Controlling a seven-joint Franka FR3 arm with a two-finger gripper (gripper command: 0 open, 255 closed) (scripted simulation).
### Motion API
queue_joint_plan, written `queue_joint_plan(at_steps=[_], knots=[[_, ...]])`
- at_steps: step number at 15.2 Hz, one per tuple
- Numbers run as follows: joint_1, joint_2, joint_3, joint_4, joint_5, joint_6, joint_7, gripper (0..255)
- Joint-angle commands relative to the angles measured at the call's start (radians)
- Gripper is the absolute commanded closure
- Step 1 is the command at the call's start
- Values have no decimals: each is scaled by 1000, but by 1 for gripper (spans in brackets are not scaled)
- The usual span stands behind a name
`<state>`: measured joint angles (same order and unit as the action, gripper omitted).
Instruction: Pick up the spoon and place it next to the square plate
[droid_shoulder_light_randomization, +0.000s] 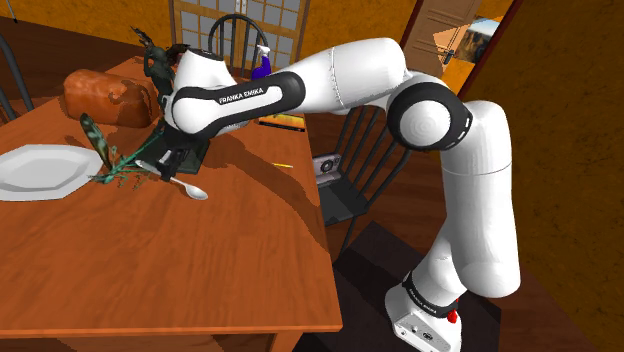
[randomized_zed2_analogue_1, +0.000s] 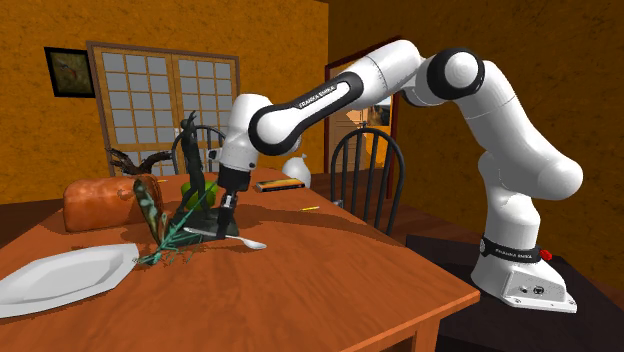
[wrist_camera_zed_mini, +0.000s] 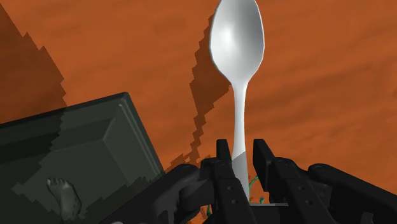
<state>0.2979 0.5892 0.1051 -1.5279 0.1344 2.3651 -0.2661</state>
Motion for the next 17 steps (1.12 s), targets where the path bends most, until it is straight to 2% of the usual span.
queue_joint_plan(at_steps=[1, 2, 5, 6, 10, 17], knots=[[6, 8, 6, -34, 2, -14, 0, 0], [2, -19, 7, -72, 6, -3, -5, 0], [3, -12, 8, -70, 6, 2, -5, 0], [7, 30, 4, 1, -1, -27, 2, 0], [-7, -56, 4, -11, 3, -103, -1, 0], [-7, -56, 4, -11, 3, -103, -1, 0]])
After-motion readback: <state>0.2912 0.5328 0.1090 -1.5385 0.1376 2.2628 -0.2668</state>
